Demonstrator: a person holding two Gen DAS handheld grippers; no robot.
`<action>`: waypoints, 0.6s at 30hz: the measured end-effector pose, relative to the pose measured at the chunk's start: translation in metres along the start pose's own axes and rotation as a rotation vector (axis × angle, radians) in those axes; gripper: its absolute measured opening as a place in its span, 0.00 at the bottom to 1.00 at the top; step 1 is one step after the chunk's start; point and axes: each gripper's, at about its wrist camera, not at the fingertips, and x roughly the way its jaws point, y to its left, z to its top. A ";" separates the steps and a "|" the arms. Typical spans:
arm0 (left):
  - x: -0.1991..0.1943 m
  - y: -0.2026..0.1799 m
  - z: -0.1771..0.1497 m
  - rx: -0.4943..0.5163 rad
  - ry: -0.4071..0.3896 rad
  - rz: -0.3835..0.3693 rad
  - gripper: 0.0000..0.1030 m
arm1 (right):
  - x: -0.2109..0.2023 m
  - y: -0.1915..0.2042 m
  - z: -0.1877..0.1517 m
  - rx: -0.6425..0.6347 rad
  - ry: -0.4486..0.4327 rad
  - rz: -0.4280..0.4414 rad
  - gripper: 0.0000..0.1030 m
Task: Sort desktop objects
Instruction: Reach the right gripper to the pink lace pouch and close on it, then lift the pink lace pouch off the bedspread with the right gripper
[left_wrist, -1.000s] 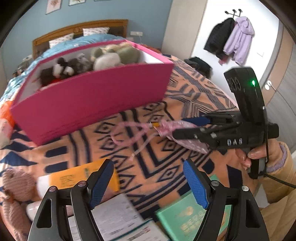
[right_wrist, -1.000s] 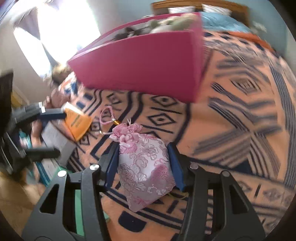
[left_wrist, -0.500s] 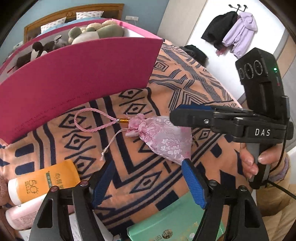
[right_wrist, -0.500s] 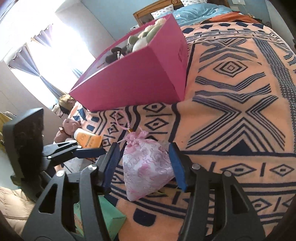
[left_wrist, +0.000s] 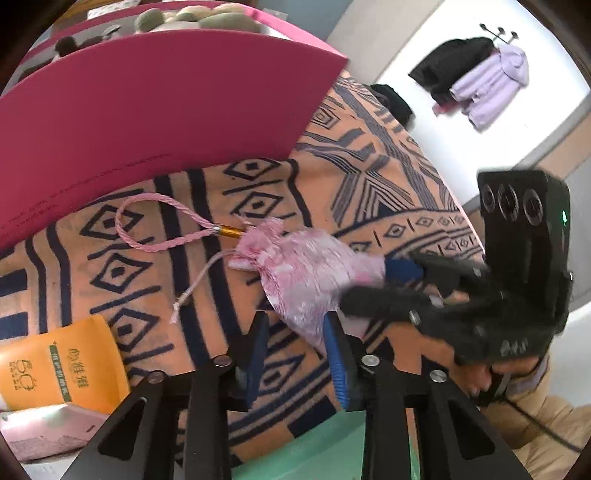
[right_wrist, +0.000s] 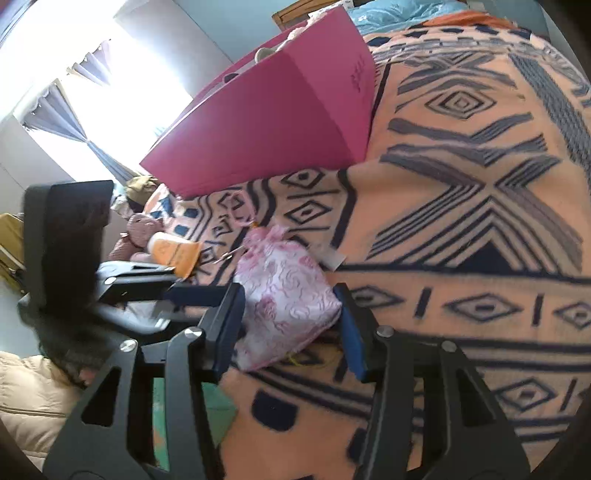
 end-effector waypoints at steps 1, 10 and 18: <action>-0.001 0.001 0.001 -0.003 -0.005 0.003 0.29 | 0.000 0.001 -0.003 0.005 0.003 0.010 0.50; -0.007 0.011 0.006 -0.011 -0.028 0.032 0.28 | -0.005 0.012 -0.008 -0.025 0.014 0.013 0.50; -0.004 0.002 0.003 0.038 -0.015 0.003 0.28 | 0.003 0.014 0.011 -0.068 0.001 -0.005 0.51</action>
